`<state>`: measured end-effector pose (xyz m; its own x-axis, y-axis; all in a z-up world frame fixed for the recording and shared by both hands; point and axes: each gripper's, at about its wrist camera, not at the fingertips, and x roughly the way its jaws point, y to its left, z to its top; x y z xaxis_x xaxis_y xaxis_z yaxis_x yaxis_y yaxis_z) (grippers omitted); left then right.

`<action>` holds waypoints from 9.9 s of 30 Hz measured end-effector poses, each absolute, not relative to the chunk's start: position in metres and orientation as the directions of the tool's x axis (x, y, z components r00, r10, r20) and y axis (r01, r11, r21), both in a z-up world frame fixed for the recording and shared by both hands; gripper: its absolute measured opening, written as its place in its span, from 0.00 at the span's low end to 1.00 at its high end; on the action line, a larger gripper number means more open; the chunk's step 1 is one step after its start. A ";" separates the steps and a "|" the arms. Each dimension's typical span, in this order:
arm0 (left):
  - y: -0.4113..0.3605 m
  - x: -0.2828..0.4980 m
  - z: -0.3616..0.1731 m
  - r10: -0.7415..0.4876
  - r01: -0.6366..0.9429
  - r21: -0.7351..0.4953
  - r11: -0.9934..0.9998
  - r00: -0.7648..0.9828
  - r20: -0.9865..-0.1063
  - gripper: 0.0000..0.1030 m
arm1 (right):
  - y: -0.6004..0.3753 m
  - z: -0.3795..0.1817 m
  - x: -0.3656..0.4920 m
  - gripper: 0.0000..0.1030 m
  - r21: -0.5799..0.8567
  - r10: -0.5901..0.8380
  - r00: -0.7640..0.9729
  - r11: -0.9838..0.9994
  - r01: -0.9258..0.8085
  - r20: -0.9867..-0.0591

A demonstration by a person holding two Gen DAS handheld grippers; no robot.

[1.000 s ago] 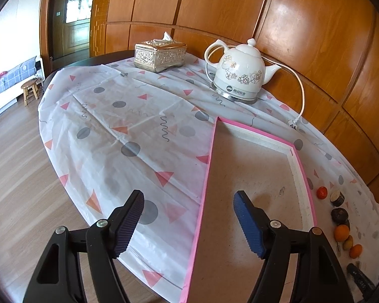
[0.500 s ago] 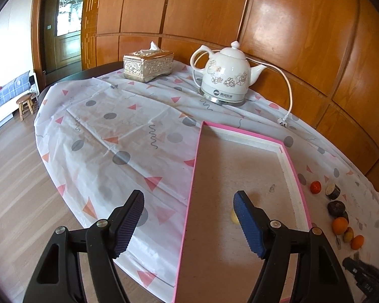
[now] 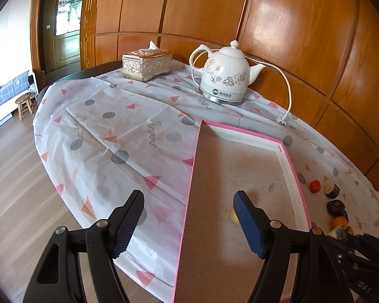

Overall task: Organize fruits
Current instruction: 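Carry the wood-log piece with the right gripper into the tray and release, then reach the left gripper to the red tomato and close on it, then carry the red tomato with the left gripper into the tray and release, then reach the right gripper to a small yellow fruit and grasp it, then carry the yellow fruit with the right gripper into the tray and release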

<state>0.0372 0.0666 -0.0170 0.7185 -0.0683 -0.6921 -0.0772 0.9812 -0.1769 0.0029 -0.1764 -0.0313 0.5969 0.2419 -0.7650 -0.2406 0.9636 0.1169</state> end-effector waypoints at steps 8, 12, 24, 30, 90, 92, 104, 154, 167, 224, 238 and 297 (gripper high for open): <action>0.073 0.042 -0.026 -0.071 -0.088 -0.186 0.979 0.700 -0.710 0.72 | -0.139 -0.041 0.035 0.30 0.085 0.243 0.566 0.953 -0.292 -0.788; 0.073 0.044 -0.029 -0.074 -0.090 -0.187 0.978 0.693 -0.717 0.72 | -0.140 -0.040 0.035 0.36 0.113 0.259 0.574 0.954 -0.277 -0.777; 0.067 0.042 -0.028 -0.096 -0.058 -0.189 0.980 0.695 -0.712 0.72 | -0.189 -0.028 0.002 0.37 0.127 0.164 0.668 0.986 -0.104 -0.726; 0.063 0.041 -0.027 -0.104 -0.044 -0.187 0.981 0.697 -0.710 0.72 | -0.236 -0.034 -0.022 0.37 0.090 0.030 0.690 0.995 0.051 -0.723; -0.200 0.145 -0.049 -0.356 0.488 -0.133 0.863 0.399 -0.845 0.30 | -0.486 -0.106 -0.149 0.58 0.009 -0.597 0.397 0.546 0.838 -0.697; -0.209 0.151 -0.054 -0.346 0.485 -0.127 0.866 0.395 -0.851 0.30 | -0.486 -0.106 -0.149 0.58 0.007 -0.599 0.396 0.546 0.838 -0.696; -0.216 0.166 -0.071 -0.310 0.456 -0.102 0.884 0.408 -0.859 0.27 | -0.486 -0.106 -0.148 0.58 0.002 -0.601 0.395 0.548 0.837 -0.695; 0.004 0.135 -0.058 -0.121 0.018 -0.136 0.991 0.570 -0.812 0.43 | -0.487 -0.107 -0.149 0.59 -0.006 -0.601 0.394 0.553 0.833 -0.695; 0.020 0.087 -0.035 -0.163 0.017 -0.194 0.981 0.614 -0.772 0.53 | -0.489 -0.106 -0.151 0.59 0.003 -0.593 0.402 0.559 0.829 -0.697; 0.044 0.043 -0.043 -0.106 -0.022 -0.157 0.987 0.645 -0.757 0.57 | -0.333 -0.054 -0.010 0.33 0.021 0.043 0.596 0.999 -0.044 -0.802; 0.079 0.046 -0.035 -0.044 -0.141 -0.187 0.972 0.676 -0.736 0.62 | -0.335 -0.075 0.006 0.22 -0.092 -0.089 0.586 0.995 0.024 -0.805; 0.067 0.037 -0.028 -0.024 -0.086 -0.123 0.989 0.716 -0.697 0.65 | -0.210 -0.034 -0.028 0.29 0.124 0.169 0.690 0.986 -0.115 -0.704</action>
<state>0.0367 0.0672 -0.0283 0.7162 -0.0244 -0.6975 -0.0856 0.9888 -0.1225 -0.0280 -0.2095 -0.0340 0.6898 0.1692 -0.7040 -0.1155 0.9856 0.1237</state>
